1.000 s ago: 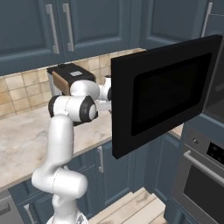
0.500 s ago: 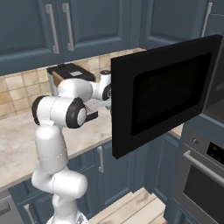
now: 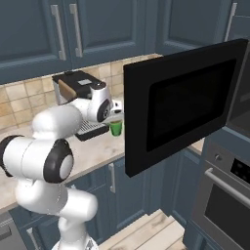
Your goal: Place the microwavable item in the microwave. Then, close the microwave door and press the start button.
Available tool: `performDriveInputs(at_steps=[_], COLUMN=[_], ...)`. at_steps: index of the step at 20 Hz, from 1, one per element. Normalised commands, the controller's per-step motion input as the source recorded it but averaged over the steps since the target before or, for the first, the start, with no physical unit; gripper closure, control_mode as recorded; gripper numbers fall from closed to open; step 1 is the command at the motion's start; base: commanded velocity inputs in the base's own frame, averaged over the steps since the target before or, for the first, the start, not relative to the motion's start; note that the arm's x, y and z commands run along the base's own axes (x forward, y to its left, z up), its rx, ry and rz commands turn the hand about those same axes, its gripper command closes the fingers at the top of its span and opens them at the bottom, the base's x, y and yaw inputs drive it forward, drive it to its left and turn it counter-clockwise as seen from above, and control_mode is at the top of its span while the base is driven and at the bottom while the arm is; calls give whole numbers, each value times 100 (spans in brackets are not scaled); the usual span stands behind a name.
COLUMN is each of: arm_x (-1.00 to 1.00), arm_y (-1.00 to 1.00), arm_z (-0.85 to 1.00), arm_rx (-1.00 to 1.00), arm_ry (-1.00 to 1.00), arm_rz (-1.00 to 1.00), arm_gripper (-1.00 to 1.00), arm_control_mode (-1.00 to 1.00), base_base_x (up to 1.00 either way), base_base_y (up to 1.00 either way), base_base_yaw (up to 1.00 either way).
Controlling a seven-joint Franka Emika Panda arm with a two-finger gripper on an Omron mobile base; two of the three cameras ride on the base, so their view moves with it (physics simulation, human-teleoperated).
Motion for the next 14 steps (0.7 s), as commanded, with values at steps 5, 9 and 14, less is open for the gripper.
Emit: performDriveInputs(at_steps=[5,9,14], arm_x=[-100,-100,-100], arm_y=[13,9,16], arm_z=[62,64,53], arm_rx=[0,0,0], arm_ry=[0,0,5], arm_rz=[3,3,3], arm_gripper=[100,100,100], arm_control_mode=[-100,-100,-100], base_base_x=[0,0,0], base_base_y=[0,0,0], base_base_yaw=[0,0,0])
